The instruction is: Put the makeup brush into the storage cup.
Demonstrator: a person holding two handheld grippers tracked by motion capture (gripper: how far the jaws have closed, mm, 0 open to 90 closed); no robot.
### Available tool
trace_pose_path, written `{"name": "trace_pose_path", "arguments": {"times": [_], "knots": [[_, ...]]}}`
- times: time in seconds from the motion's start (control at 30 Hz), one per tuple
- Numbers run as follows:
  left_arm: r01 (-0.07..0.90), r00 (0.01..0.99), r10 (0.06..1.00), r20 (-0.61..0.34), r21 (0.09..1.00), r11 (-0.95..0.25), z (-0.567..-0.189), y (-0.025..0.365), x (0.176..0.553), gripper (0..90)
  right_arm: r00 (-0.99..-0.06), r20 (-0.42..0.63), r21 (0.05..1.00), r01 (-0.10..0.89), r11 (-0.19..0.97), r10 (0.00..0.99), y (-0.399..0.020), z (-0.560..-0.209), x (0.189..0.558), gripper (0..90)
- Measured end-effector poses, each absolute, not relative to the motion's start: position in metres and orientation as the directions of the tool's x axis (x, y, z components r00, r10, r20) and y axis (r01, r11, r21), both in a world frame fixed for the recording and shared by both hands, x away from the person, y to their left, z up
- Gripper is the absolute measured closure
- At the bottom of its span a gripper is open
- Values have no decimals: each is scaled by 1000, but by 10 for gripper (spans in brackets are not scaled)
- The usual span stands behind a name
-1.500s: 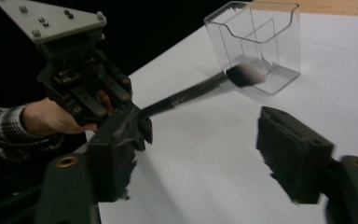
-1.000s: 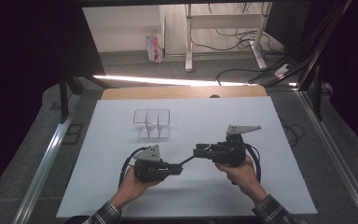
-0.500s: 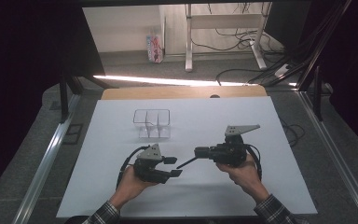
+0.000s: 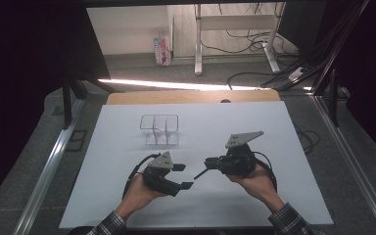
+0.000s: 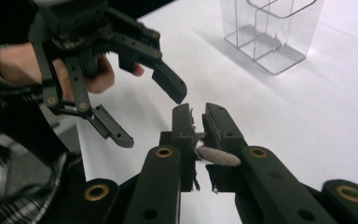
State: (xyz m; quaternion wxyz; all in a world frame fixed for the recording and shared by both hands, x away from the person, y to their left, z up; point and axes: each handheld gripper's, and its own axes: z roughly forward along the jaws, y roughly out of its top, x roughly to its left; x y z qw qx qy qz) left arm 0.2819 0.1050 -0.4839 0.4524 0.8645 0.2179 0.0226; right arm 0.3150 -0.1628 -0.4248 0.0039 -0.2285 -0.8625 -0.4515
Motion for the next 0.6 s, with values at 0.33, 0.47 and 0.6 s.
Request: {"name": "trace_pose_path", "arguments": {"times": [0.33, 0.47, 0.6], "knots": [[330, 922, 358, -149, 787, -522, -484, 90, 280, 444, -926, 175, 742, 347, 574, 334, -141, -427, 306, 821], [324, 926, 346, -152, 792, -518, -483, 87, 279, 508, -929, 181, 741, 345, 577, 323, -139, -427, 304, 821], [314, 930, 338, -147, 795, -519, -483, 84, 278, 620, -932, 188, 743, 341, 577, 309, -136, -427, 302, 821]]}}
